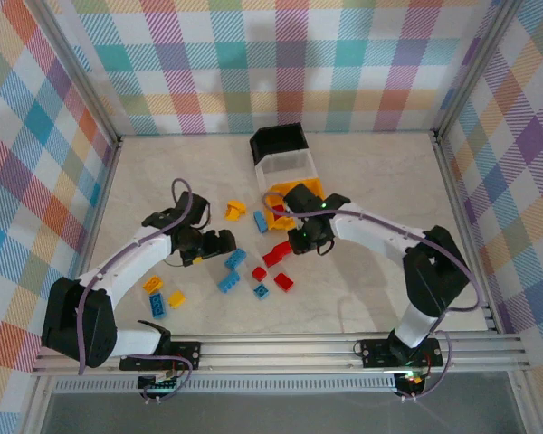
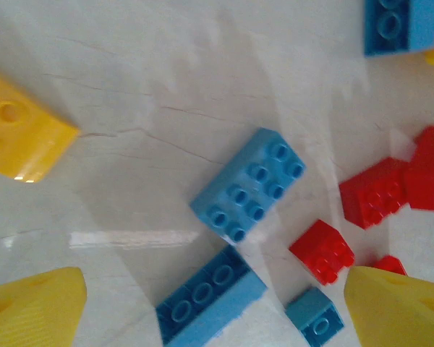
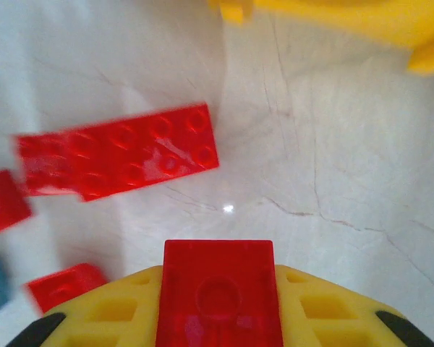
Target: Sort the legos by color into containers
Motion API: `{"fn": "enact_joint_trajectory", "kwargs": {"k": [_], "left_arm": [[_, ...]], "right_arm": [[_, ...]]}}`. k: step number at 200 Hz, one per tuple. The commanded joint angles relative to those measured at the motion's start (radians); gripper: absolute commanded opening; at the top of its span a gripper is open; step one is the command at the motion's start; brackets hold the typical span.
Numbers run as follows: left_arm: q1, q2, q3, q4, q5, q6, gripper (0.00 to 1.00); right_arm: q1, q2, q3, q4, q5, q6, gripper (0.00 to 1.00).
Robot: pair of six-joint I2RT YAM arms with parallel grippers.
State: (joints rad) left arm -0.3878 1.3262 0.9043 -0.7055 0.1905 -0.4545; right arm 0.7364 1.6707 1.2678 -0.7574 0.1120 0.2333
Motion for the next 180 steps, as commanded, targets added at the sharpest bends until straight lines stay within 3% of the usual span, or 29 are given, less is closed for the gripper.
{"fn": "enact_joint_trajectory", "kwargs": {"k": [1, 25, 74, 106, 147, 180], "left_arm": [[-0.086, 0.025, 0.066, -0.048, -0.043, 0.068, 0.92], [-0.158, 0.046, 0.097, -0.055, -0.081, 0.080, 0.91], [-0.209, 0.051, 0.126, -0.072, -0.090, 0.062, 0.90], [-0.255, 0.077, 0.152, -0.081, -0.099, 0.064, 0.90], [-0.264, 0.074, 0.129, -0.040, -0.120, 0.011, 0.90], [-0.224, 0.048, 0.083, -0.007, -0.125, -0.037, 0.90]], "right_arm": [[-0.043, -0.034, 0.118, -0.057, -0.044, 0.037, 0.31], [-0.115, 0.044, 0.224, -0.061, -0.091, 0.046, 0.31], [-0.197, 0.268, 0.427, -0.053, -0.131, 0.032, 0.33], [-0.218, 0.358, 0.524, -0.085, -0.135, 0.023, 0.51], [-0.212, 0.216, 0.424, -0.096, -0.151, 0.053, 0.63], [-0.135, -0.002, 0.144, -0.068, -0.258, 0.026, 0.64]]}}
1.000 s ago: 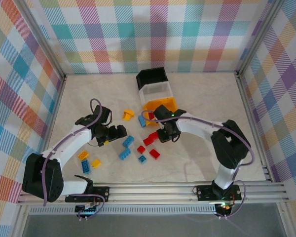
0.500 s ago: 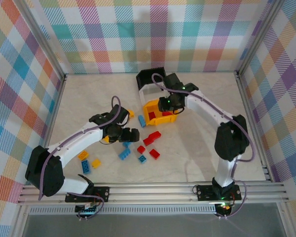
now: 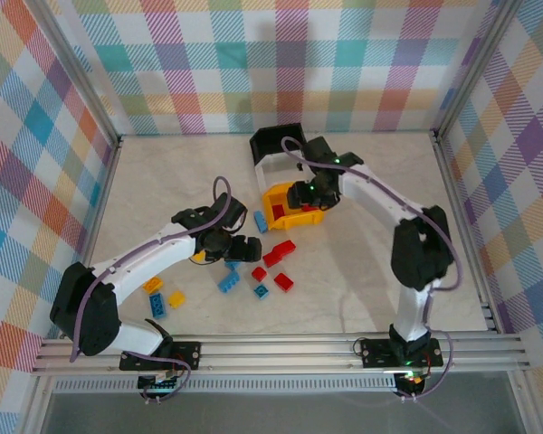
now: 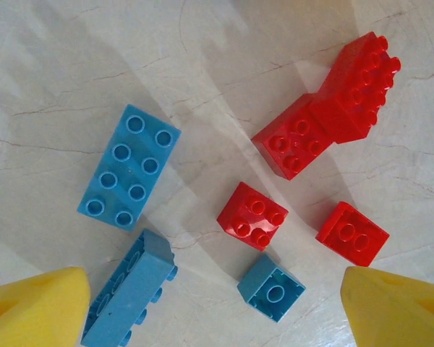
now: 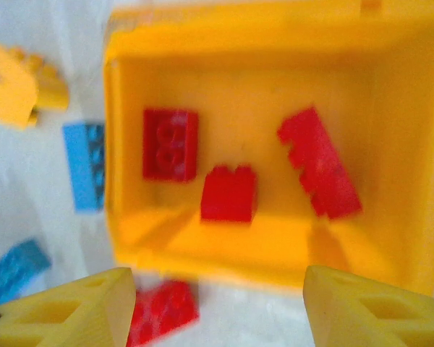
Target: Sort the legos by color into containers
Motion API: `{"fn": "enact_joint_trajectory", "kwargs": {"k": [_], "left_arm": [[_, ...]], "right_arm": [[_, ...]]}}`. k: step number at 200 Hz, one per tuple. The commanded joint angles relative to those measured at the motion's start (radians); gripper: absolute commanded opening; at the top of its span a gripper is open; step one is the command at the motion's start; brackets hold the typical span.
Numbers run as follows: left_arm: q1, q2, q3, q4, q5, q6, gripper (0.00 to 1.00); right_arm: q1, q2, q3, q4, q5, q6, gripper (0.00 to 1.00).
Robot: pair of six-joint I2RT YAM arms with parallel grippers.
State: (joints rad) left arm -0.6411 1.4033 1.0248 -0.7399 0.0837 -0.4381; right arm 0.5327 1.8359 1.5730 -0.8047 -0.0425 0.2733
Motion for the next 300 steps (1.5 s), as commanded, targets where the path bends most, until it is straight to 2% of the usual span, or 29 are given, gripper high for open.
{"fn": "enact_joint_trajectory", "kwargs": {"k": [1, 20, 59, 108, 174, 202, 231, 256, 281, 300], "left_arm": [[0.032, -0.030, -0.039, 0.029, -0.019, -0.056, 0.90], [0.094, -0.062, -0.095, 0.068, 0.010, -0.106, 0.90], [0.223, -0.111, -0.179, 0.105, 0.082, -0.156, 0.90], [0.280, -0.181, -0.220, 0.069, 0.102, -0.135, 0.91], [0.323, -0.301, -0.312, 0.056, 0.117, -0.151, 0.91], [0.335, -0.316, -0.328, 0.052, 0.126, -0.148, 0.91], [0.340, -0.312, -0.319, 0.041, 0.123, -0.125, 0.91], [0.339, -0.288, -0.293, 0.021, 0.110, -0.080, 0.91], [0.318, -0.259, -0.249, -0.001, 0.104, -0.016, 0.90], [0.238, -0.222, -0.186, -0.035, 0.056, 0.043, 0.90]], "right_arm": [[0.073, -0.173, -0.171, -0.020, -0.106, -0.016, 0.64], [0.136, -0.253, -0.335, -0.014, -0.180, -0.041, 0.65], [0.299, -0.273, -0.508, 0.029, -0.123, -0.045, 0.69], [0.382, -0.127, -0.461, 0.073, -0.036, -0.064, 0.76], [0.423, 0.030, -0.354, 0.052, 0.066, -0.095, 0.75], [0.432, 0.057, -0.336, 0.049, 0.105, -0.093, 0.67], [0.442, 0.037, -0.339, 0.041, 0.140, -0.070, 0.43], [0.442, -0.021, -0.367, 0.046, 0.152, -0.051, 0.32], [0.437, -0.081, -0.371, 0.009, 0.150, -0.041, 0.29], [0.408, -0.162, -0.354, -0.030, 0.142, -0.017, 0.29]]}}
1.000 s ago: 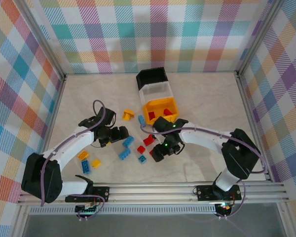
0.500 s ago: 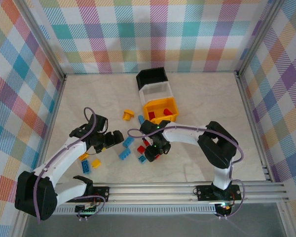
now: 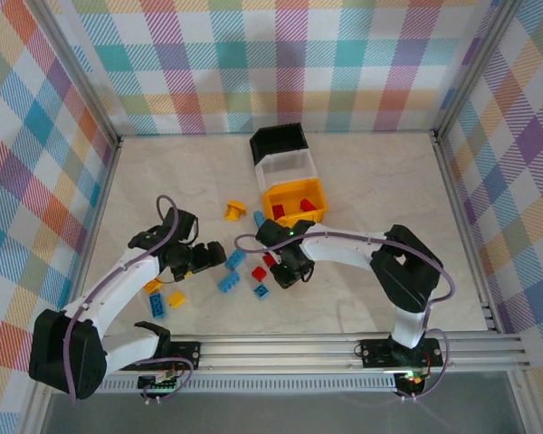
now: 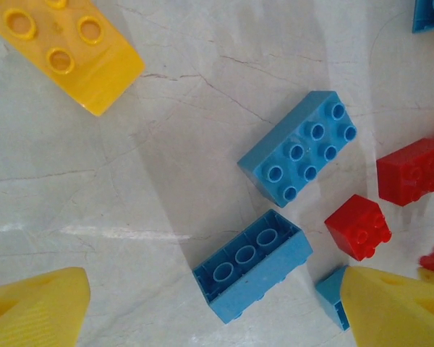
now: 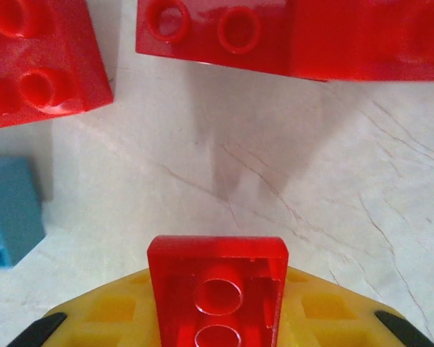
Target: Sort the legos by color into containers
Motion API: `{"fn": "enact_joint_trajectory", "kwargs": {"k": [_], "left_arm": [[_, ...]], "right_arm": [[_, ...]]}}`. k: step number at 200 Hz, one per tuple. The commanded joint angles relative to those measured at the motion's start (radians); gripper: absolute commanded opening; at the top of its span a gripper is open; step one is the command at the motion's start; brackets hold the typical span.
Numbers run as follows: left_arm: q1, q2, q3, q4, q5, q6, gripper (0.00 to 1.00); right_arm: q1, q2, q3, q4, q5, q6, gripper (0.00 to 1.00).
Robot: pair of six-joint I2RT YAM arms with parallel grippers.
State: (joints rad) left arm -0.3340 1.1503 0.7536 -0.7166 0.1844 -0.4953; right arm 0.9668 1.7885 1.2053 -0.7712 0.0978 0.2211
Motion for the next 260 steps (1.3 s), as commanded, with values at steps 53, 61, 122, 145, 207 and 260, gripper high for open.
{"fn": "enact_joint_trajectory", "kwargs": {"k": [53, 61, 122, 145, 207, 260], "left_arm": [[-0.256, 0.169, 0.179, -0.035, -0.085, 0.160, 0.87], [-0.280, 0.187, 0.194, -0.034, -0.088, 0.168, 0.86], [-0.373, 0.286, 0.271, -0.046, -0.105, 0.191, 0.79], [-0.378, 0.301, 0.277, -0.043, -0.103, 0.183, 0.78], [-0.441, 0.394, 0.327, -0.033, -0.111, 0.198, 0.71], [-0.486, 0.539, 0.396, -0.023, -0.131, 0.212, 0.61]], "right_arm": [[-0.289, -0.093, 0.270, -0.121, -0.140, 0.108, 0.29], [-0.309, -0.051, 0.322, -0.134, -0.152, 0.110, 0.30], [-0.391, 0.220, 0.572, -0.189, -0.162, 0.131, 0.30], [-0.409, 0.279, 0.624, -0.192, -0.155, 0.132, 0.37], [-0.421, 0.172, 0.608, -0.227, -0.132, 0.152, 0.65], [-0.403, -0.082, 0.307, -0.180, -0.162, 0.221, 0.67]]}}
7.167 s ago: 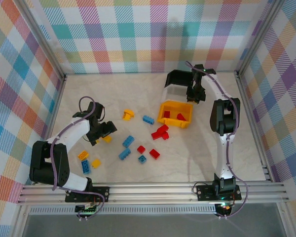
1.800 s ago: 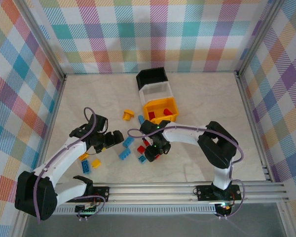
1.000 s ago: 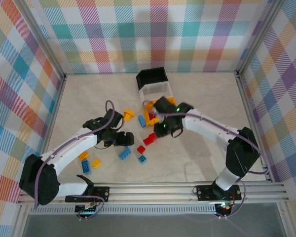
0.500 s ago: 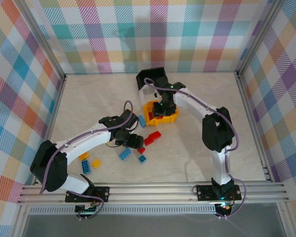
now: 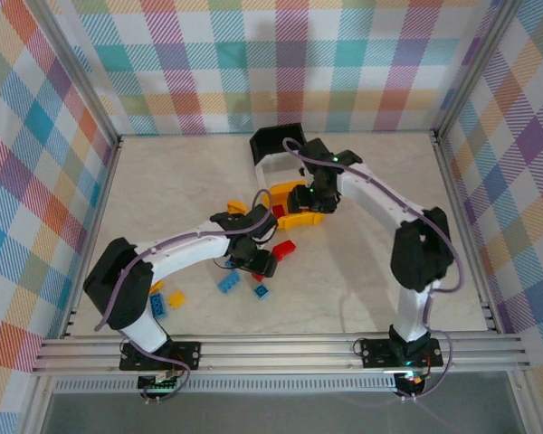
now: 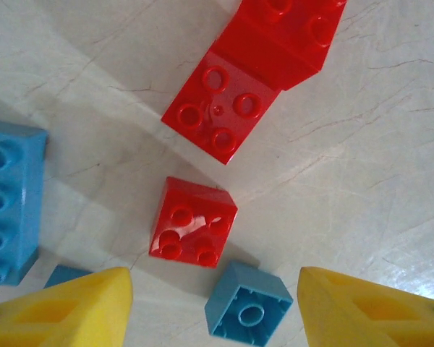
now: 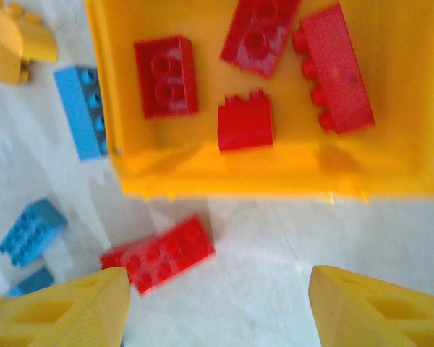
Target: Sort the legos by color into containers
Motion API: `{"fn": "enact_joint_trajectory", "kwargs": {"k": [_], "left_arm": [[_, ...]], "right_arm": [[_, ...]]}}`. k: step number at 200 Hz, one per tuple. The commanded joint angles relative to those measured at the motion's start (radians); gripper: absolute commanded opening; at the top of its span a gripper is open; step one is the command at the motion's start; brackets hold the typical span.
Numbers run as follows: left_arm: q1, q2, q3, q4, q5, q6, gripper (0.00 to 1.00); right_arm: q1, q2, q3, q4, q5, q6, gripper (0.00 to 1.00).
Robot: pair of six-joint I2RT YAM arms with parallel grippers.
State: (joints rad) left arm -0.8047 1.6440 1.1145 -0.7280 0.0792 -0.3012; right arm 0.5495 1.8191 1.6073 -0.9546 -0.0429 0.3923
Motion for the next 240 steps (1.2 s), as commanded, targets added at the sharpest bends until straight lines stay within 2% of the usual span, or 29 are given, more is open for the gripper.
{"fn": "enact_joint_trajectory", "kwargs": {"k": [1, 56, 122, 191, 240], "left_arm": [[-0.015, 0.047, 0.035, -0.012, -0.026, 0.019, 0.61], [-0.015, 0.122, 0.063, -0.026, -0.062, 0.043, 0.59], [-0.018, 0.135, -0.012, 0.002, -0.060, 0.024, 0.52], [-0.018, 0.140, -0.032, 0.015, -0.078, 0.008, 0.27], [-0.001, 0.064, 0.040, -0.069, -0.115, 0.015, 0.24]], "right_arm": [[0.015, -0.116, -0.101, 0.005, -0.021, 0.050, 0.67], [0.023, -0.270, -0.294, 0.049, -0.022, 0.095, 0.68], [0.023, -0.293, -0.319, 0.063, -0.031, 0.093, 0.68], [0.024, -0.288, -0.308, 0.074, -0.040, 0.095, 0.68], [0.032, -0.304, -0.331, 0.091, -0.069, 0.094, 0.69]]}}
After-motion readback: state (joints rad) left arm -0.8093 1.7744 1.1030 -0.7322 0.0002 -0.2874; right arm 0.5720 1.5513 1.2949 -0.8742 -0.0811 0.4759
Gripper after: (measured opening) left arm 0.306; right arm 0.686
